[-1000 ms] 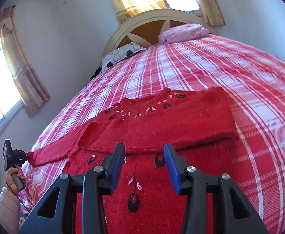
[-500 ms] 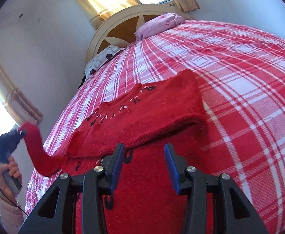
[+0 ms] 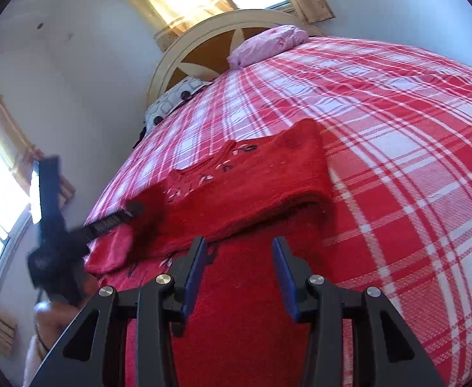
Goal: Fold small clothes
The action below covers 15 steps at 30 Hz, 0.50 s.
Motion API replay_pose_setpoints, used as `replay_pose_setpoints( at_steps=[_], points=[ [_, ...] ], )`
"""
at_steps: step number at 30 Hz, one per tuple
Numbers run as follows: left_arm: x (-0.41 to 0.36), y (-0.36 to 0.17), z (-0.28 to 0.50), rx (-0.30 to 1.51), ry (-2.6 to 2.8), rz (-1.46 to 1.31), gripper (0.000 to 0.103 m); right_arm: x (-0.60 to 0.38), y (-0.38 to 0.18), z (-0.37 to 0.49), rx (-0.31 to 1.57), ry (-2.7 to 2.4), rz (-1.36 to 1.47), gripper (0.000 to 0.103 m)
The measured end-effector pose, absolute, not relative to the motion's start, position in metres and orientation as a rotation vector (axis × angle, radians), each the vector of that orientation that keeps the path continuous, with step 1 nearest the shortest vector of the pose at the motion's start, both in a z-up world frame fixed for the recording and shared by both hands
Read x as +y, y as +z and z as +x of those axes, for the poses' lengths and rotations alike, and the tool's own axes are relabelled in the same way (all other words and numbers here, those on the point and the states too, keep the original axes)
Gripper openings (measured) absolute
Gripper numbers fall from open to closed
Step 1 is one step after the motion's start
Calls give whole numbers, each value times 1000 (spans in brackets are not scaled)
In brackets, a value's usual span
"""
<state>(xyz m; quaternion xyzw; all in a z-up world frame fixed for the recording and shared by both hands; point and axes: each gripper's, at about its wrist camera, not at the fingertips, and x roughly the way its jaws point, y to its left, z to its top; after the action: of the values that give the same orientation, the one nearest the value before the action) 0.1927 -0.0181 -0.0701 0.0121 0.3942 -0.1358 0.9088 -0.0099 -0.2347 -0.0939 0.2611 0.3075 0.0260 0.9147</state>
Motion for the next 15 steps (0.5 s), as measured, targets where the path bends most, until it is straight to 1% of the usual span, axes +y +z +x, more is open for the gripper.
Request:
replay_pose_setpoints(
  at_steps=[1, 2, 3, 4, 5, 7, 9, 12, 15],
  points=[
    [-15, -72, 189, 835, -287, 21, 24, -233, -93, -8, 638, 74, 547, 51],
    [-2, -72, 183, 846, -294, 5, 39, -230, -91, -5, 642, 105, 565, 63],
    [5, -70, 176, 840, -295, -11, 49, -228, -88, -4, 640, 135, 581, 70],
    [14, -66, 167, 819, -292, -31, 70, -224, -82, 0, 635, 185, 596, 71],
    [27, -60, 157, 793, -282, -48, 83, -219, -75, 5, 634, 233, 600, 72],
    [57, -50, 141, 738, -257, -72, 88, -205, -58, 21, 637, 335, 590, 73],
    [87, -42, 133, 706, -192, -97, 88, -190, -50, 47, 679, 408, 581, 74],
    [127, -42, 132, 713, -75, -143, 88, -174, -61, 81, 724, 360, 574, 74],
    [156, -50, 132, 740, -19, -211, 88, -150, -83, 116, 785, 271, 454, 73]
  ],
)
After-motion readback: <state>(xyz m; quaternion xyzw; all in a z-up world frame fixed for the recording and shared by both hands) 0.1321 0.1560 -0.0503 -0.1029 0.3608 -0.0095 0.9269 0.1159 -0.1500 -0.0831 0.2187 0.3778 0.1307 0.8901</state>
